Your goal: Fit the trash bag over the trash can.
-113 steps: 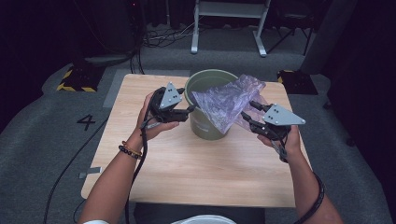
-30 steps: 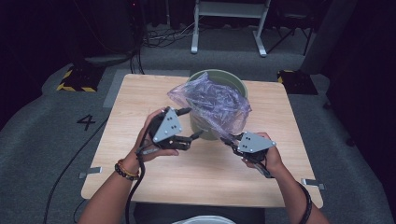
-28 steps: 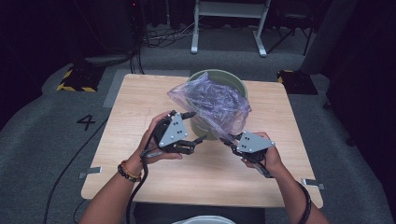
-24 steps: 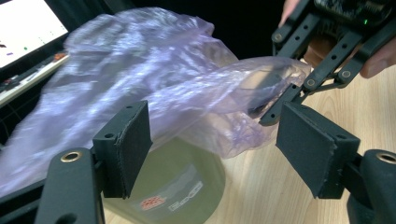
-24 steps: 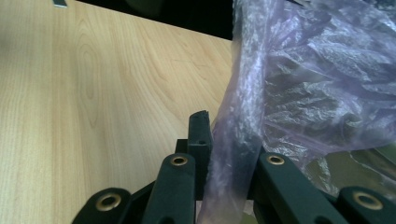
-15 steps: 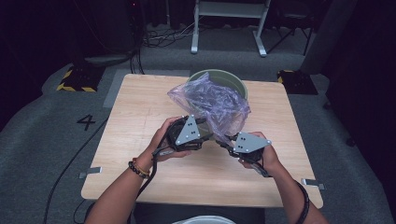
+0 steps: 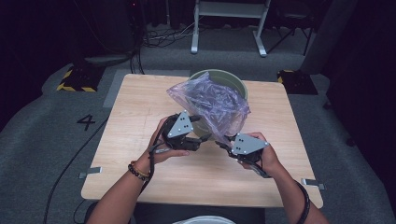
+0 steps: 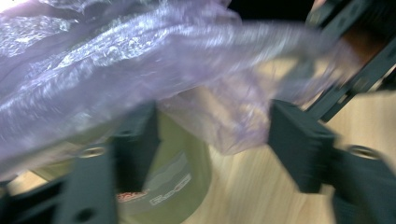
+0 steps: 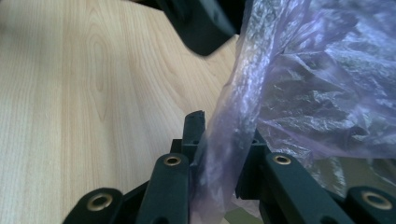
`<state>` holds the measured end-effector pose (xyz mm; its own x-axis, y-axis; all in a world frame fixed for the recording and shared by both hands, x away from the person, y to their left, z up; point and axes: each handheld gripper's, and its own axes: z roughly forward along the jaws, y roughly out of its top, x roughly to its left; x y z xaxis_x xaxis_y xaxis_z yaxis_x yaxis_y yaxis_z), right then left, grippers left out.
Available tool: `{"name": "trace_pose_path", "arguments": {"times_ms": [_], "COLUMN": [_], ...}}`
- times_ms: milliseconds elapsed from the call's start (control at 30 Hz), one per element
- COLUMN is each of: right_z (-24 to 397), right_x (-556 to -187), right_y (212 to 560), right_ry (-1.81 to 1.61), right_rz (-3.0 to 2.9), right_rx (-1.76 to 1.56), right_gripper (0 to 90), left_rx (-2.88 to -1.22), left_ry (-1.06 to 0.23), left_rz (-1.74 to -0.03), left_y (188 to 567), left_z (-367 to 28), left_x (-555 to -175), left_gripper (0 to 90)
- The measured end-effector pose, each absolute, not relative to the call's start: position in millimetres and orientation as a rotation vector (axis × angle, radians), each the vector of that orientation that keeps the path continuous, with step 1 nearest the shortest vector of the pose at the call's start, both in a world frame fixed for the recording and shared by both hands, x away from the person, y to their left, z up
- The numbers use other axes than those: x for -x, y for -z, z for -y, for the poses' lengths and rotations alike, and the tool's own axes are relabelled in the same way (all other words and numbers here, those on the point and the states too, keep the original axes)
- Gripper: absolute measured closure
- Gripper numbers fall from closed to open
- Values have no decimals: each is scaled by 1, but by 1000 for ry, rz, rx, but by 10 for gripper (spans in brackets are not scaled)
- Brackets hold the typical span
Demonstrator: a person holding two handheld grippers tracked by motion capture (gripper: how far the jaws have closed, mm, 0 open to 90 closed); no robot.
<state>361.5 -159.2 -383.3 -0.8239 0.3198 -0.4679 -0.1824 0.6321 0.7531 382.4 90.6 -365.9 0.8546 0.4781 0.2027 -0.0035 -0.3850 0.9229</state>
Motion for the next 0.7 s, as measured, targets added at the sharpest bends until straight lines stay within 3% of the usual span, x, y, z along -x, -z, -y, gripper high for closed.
{"name": "trace_pose_path", "arguments": {"times_ms": [133,333,533,567,633,700], "right_z": [152,144,138,136,136,137], "right_x": [-361,-361,-358,-356,-356,-356], "right_y": [390,392,393,394,394,394], "right_ry": [-1075,-1029,-985,-967,-972,-973], "right_rz": [-2290,-2281,-2267,-2259,-2255,-2252], "right_rx": [-86,-76,-51,-38,-36,-42], "right_gripper": [785,781,760,750,746,741], "left_rx": [-1759,-1794,-1851,-1857,-1872,-1882], "left_ry": [-541,-493,-478,-494,-484,-529], "left_rz": [-396,-462,-513,-525,-513,-500], "left_y": [358,357,362,363,364,365], "left_z": [-106,-102,-88,-87,-86,-84], "left_x": [-369,-373,-385,-386,-388,-386], "left_gripper": [226,240,437,527,572,704]}}
